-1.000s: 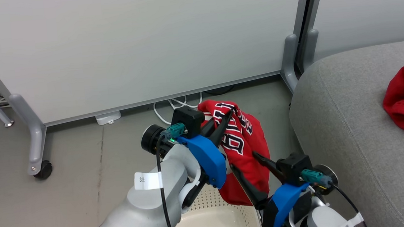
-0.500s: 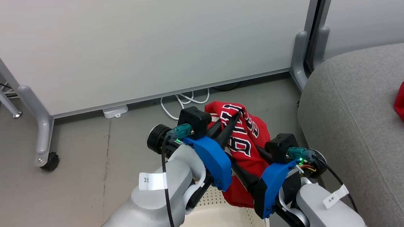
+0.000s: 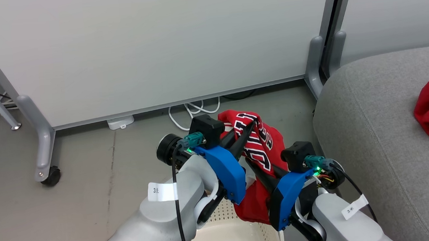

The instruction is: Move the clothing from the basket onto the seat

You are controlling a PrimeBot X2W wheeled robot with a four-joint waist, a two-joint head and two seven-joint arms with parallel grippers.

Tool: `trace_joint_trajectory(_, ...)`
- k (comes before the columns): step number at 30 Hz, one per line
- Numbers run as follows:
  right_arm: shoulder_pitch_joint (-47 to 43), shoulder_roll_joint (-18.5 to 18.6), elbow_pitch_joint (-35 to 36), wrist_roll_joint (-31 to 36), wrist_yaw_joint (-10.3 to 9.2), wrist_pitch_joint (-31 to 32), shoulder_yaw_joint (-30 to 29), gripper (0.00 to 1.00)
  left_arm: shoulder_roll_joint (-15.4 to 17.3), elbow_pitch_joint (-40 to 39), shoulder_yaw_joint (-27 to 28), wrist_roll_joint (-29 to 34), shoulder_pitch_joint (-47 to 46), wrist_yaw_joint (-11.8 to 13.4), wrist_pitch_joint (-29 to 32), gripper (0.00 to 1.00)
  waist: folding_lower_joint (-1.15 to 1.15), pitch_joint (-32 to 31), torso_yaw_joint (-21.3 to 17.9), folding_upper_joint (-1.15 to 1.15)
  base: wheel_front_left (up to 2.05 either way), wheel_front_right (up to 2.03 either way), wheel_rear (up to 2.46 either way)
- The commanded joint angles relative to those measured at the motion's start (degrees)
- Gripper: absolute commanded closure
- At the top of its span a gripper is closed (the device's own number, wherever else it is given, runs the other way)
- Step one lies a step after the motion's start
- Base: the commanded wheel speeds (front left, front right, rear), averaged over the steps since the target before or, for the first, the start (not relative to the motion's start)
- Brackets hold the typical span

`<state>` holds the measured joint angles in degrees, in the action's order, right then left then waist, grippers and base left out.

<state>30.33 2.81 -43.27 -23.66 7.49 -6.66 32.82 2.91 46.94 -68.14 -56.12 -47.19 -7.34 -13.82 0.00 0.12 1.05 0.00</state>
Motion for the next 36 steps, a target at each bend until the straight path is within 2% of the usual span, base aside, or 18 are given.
trace_joint_trajectory(1,0.8,0.1,-0.6,-0.5,0.01,-0.5,0.3,1.0,0.0,0.2,-0.2,-0.4,-1.0,0.2,-0.6,1.0,0.0,-0.1,-0.2,0.0,0.0,0.0,0.0)
trace_joint_trajectory(16,1.8,0.1,-3.5,-2.0,0.01,-2.5,1.9,1.0,0.0,0.7,-0.9,-2.1,-1.0,0.1,-0.9,1.0,0.0,-0.7,-0.8,0.0,0.0,0.0,0.0)
trace_joint_trajectory(17,1.8,0.1,-3.6,-2.0,0.01,-2.6,2.0,1.0,0.0,0.5,-0.9,-2.2,-0.9,0.1,-1.0,0.72,0.0,-0.7,-0.8,0.0,0.0,0.0,0.0)
trace_joint_trajectory(18,1.9,0.1,-3.7,-2.0,0.01,-2.7,2.0,1.0,0.0,0.4,-0.9,-2.4,-0.8,0.1,-1.0,0.18,0.0,-0.8,-0.8,0.0,0.0,0.0,0.0)
trace_joint_trajectory(19,1.9,0.1,-3.7,-2.0,0.01,-2.8,2.1,1.0,0.0,0.2,-0.6,-2.5,-0.6,0.1,-1.2,0.0,0.0,-0.8,-0.8,0.0,0.0,0.0,0.0)
trace_joint_trajectory(22,2.1,0.1,-3.6,-1.8,0.01,-3.1,2.2,1.0,0.1,-0.4,0.9,-2.8,0.9,0.0,-1.3,0.0,0.0,-0.7,-1.0,0.0,0.0,0.0,0.0)
trace_joint_trajectory(25,2.1,0.1,-3.3,-1.8,0.01,-3.4,1.9,1.0,1.7,-2.6,3.8,-0.1,2.4,0.0,-1.5,0.0,0.0,-0.6,-1.1,0.0,0.0,0.0,0.0)
trace_joint_trajectory(36,1.4,0.1,-3.3,-0.3,0.01,-4.2,-0.3,1.0,7.4,-19.4,23.4,17.5,21.6,0.3,-1.4,0.0,0.0,0.0,-0.9,0.0,0.0,0.0,0.0)
